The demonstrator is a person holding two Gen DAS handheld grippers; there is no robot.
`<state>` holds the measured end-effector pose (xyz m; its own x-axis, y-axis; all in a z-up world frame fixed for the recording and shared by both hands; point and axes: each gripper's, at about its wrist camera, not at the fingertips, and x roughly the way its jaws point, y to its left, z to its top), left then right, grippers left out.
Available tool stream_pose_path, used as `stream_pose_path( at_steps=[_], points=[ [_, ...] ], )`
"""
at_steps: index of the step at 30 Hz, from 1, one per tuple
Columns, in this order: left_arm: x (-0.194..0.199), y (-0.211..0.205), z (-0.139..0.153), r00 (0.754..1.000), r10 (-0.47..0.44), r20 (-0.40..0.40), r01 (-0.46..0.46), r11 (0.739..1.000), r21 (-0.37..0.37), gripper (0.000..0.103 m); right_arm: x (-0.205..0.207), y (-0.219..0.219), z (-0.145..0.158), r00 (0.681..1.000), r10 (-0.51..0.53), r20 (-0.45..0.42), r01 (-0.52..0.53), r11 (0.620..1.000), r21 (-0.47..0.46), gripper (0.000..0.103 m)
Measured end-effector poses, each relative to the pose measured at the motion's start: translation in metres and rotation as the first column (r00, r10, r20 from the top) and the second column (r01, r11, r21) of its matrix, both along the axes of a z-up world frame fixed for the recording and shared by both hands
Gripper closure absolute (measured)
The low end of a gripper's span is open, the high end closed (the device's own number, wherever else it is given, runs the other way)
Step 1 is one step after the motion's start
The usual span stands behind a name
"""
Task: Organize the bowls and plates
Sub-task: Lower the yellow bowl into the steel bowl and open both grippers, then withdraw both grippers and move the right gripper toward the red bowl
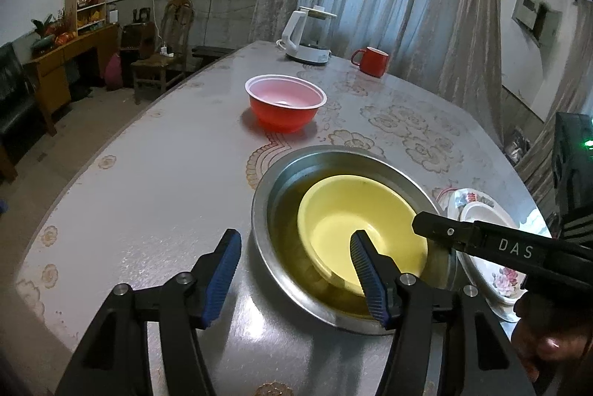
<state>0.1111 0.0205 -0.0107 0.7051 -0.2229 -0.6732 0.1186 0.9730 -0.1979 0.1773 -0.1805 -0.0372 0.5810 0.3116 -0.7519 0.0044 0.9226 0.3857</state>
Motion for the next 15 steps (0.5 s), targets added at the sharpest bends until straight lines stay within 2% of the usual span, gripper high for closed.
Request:
stream_pose_path(
  at_steps=[5,11,15],
  points=[
    [0.0,-0.001,0.0,1.0,0.006,0.001,-0.006,1.0,0.016,0.034,-0.003,0.002,0.002,1.0,0.008,0.007,-0.008,1.0,0.003,0.081],
    [0.002,0.004,0.0,1.0,0.017,-0.009,-0.017,1.0,0.015,0.033,-0.002,0.008,0.009,0.999,0.037,0.022,-0.037,0.999,-0.01,0.078],
    [0.004,0.01,0.003,0.999,0.031,-0.006,-0.031,0.999,0.013,0.027,0.001,0.012,0.013,0.998,0.056,0.024,-0.056,0.998,-0.015,0.078]
  ],
)
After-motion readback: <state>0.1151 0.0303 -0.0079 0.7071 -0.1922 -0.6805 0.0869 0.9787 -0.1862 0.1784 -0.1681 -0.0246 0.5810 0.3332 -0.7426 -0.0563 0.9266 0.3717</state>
